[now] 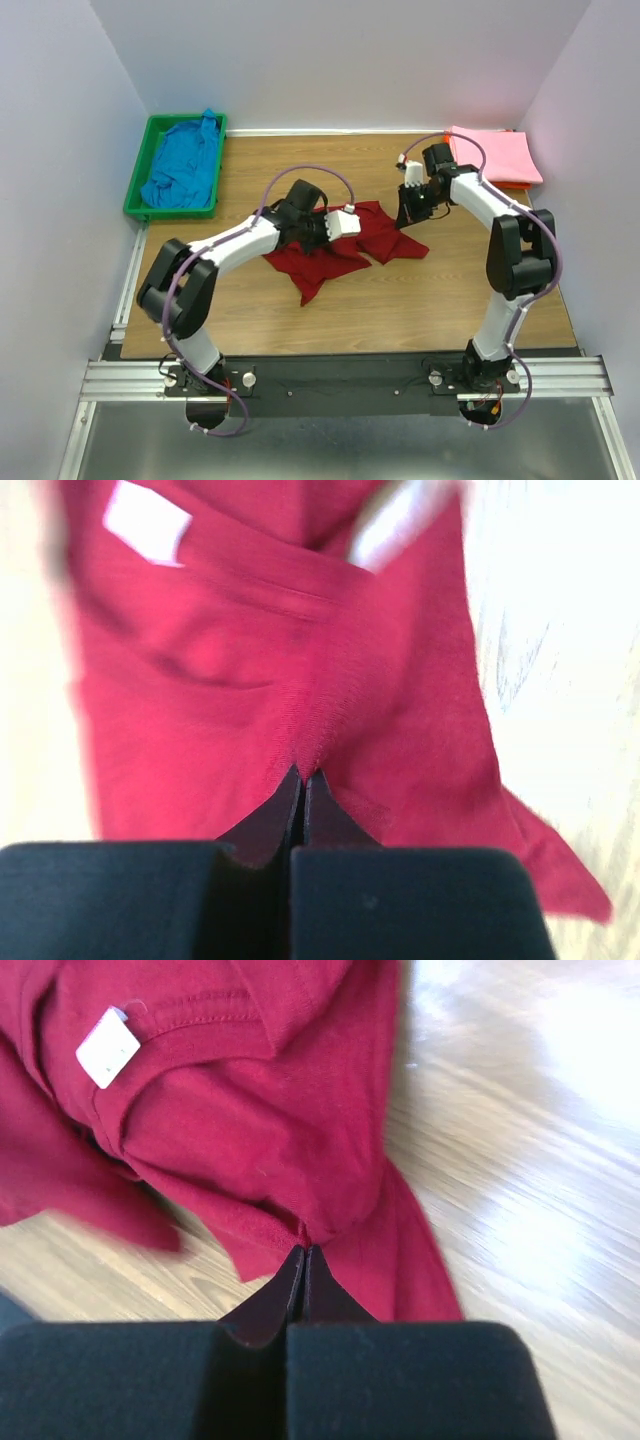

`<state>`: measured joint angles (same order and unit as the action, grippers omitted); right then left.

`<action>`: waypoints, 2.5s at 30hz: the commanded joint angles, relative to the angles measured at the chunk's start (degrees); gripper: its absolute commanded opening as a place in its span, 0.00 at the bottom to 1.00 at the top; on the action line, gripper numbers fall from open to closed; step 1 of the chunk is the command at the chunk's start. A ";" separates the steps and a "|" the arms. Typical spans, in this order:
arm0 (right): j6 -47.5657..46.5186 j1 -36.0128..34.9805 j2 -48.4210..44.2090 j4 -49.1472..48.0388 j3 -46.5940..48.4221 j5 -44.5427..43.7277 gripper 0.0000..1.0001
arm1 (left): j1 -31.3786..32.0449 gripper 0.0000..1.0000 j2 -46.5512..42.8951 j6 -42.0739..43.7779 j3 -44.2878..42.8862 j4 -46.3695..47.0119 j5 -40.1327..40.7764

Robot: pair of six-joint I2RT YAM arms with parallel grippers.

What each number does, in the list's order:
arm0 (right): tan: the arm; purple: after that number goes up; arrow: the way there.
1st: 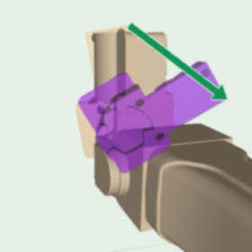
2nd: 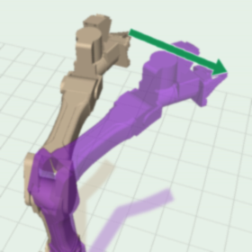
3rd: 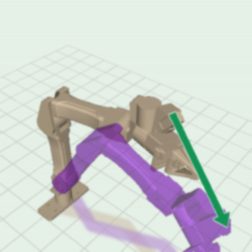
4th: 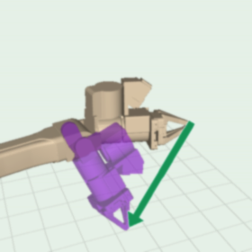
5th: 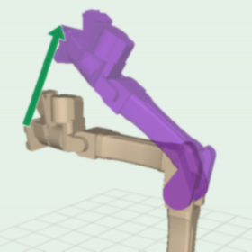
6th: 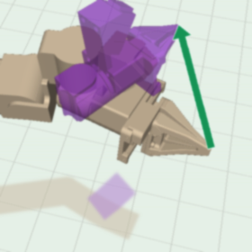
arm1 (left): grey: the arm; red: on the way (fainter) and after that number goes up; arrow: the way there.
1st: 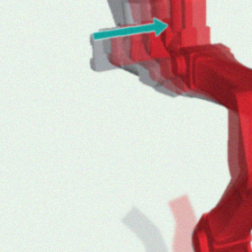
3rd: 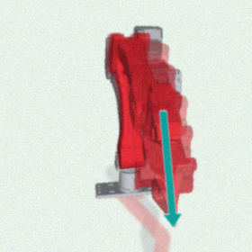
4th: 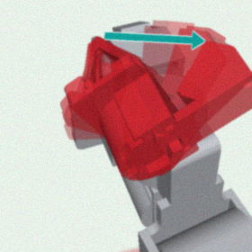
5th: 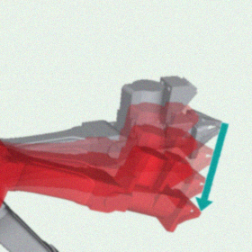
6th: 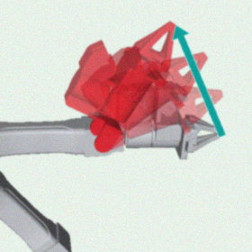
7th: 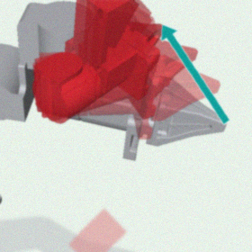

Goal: Fold and stack the t-shirts
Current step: Flatten the tshirt out

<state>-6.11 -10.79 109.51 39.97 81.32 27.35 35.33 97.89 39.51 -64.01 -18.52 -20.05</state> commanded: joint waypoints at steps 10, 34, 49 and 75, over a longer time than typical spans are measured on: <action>-9.17 5.77 -19.33 0.46 5.42 -26.20 0.01 | -15.81 0.00 -22.02 -11.38 -9.03 -2.39 -7.02; -27.10 6.39 -34.55 -6.46 24.50 -48.18 0.01 | -24.08 0.00 -50.86 -13.31 -2.96 -0.64 -17.28; -30.10 5.34 2.46 -18.60 65.65 -53.90 0.01 | -23.03 0.00 -44.37 -32.04 -9.55 9.81 -11.80; -41.35 8.76 -17.42 -32.14 43.48 -54.69 0.01 | -3.78 0.00 -41.47 -44.68 -15.35 12.81 -28.37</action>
<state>-44.51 -2.24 85.73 9.82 123.15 -28.95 31.24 54.13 1.93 -76.86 -8.73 -45.47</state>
